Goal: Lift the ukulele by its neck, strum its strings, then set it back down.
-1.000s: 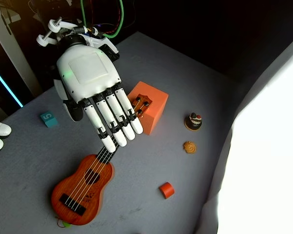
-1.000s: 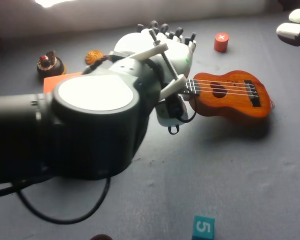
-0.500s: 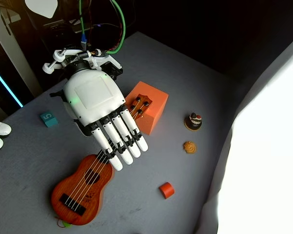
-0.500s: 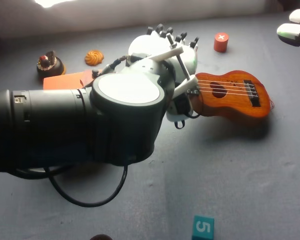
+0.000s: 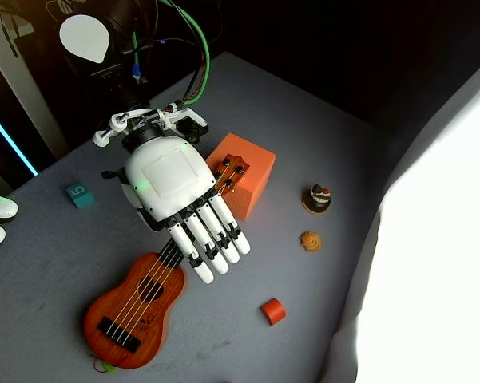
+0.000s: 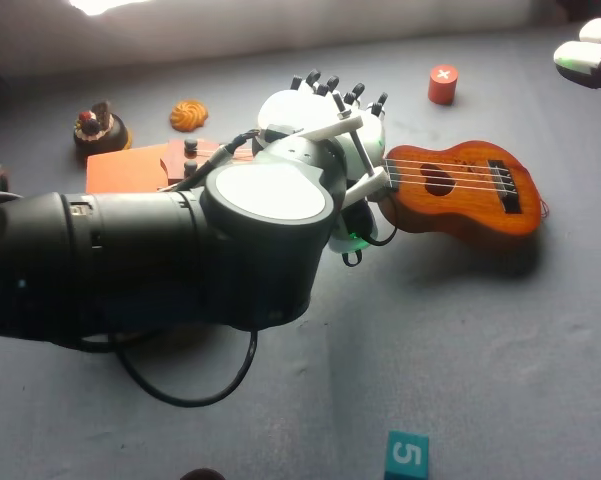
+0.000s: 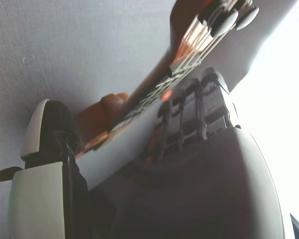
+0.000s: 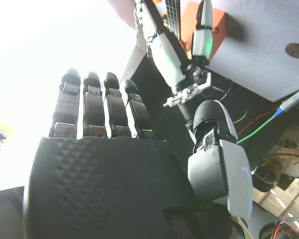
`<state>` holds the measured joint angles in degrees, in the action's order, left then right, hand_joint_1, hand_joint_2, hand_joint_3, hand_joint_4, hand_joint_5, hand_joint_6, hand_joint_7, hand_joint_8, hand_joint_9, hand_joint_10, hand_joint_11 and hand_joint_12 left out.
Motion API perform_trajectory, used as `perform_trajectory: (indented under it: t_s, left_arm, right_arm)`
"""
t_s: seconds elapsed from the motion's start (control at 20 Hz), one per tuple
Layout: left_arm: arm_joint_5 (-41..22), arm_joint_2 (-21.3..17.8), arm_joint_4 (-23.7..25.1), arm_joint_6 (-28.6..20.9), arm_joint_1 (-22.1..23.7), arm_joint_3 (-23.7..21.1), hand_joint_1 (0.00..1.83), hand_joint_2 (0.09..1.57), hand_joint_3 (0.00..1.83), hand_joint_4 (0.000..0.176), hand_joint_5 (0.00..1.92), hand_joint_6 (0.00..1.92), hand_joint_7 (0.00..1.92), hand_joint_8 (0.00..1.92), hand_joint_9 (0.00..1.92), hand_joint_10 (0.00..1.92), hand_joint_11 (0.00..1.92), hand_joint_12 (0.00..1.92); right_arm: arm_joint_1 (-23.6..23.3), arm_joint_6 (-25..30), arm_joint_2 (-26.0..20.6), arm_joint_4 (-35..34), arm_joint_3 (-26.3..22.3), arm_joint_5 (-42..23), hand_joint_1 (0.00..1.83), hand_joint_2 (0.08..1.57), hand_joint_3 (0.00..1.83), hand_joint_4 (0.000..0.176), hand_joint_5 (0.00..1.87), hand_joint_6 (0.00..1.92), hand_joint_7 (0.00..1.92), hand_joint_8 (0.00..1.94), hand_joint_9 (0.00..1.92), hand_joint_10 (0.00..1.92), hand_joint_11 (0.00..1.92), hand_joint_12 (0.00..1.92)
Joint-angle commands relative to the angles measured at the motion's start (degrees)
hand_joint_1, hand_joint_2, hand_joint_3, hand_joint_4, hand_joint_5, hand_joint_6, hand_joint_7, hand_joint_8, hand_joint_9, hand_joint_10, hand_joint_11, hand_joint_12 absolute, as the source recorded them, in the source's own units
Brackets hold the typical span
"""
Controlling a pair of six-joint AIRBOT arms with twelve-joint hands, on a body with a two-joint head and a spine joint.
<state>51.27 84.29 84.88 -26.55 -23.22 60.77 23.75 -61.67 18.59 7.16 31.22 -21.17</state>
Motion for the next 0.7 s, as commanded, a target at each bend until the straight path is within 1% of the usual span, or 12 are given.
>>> perform_trajectory:
  t_s: [0.0,0.15,0.25,0.4,0.5,0.65]
  left_arm:
    - [0.9,0.5,4.9,0.3,0.2,0.9,0.86,1.09,0.00,0.000,0.00,0.00,0.00,0.00,0.00,0.00,0.00,0.00]
    - [0.4,1.3,5.0,0.3,-0.1,2.6,0.84,1.10,0.00,0.000,0.00,0.00,0.00,0.00,0.00,0.00,0.00,0.00]
    - [-0.2,1.8,5.0,0.2,-0.7,3.8,0.83,1.10,0.00,0.000,0.00,0.00,0.00,0.00,0.00,0.00,0.00,0.00]
    - [-0.7,1.9,5.9,-0.5,-1.7,4.8,0.85,1.10,0.00,0.000,0.00,0.00,0.00,0.00,0.00,0.00,0.00,0.00]
    - [-0.8,1.9,6.2,-0.9,-2.3,5.2,0.82,1.11,0.00,0.000,0.00,0.00,0.00,0.00,0.00,0.00,0.00,0.00]
    - [-1.3,1.9,6.7,-1.3,-2.8,5.8,0.88,1.10,0.00,0.000,0.00,0.00,0.00,0.00,0.00,0.00,0.00,0.00]
  right_arm:
    - [-0.5,-0.2,-0.3,-0.5,0.0,-6.8,0.00,1.23,0.02,0.000,0.02,0.00,0.05,0.01,0.00,0.00,0.00,0.00]
    - [-0.6,-0.2,-0.3,-0.5,0.0,-6.9,0.00,1.23,0.02,0.000,0.01,0.00,0.03,0.00,0.00,0.00,0.00,0.00]
    - [-0.6,-0.2,-0.3,-0.5,0.0,-6.9,0.00,1.23,0.02,0.000,0.03,0.01,0.05,0.01,0.00,0.00,0.00,0.00]
    - [-0.6,-0.2,-0.3,-0.5,0.0,-6.9,0.00,1.23,0.02,0.000,0.01,0.00,0.04,0.00,0.00,0.00,0.00,0.00]
    - [-0.6,-0.2,-0.3,-0.5,0.0,-6.9,0.00,1.23,0.02,0.000,0.01,0.00,0.04,0.00,0.00,0.00,0.00,0.00]
    - [-0.5,-0.2,-0.3,-0.5,0.0,-6.9,0.00,1.23,0.01,0.000,0.00,0.00,0.02,0.00,0.00,0.00,0.00,0.00]
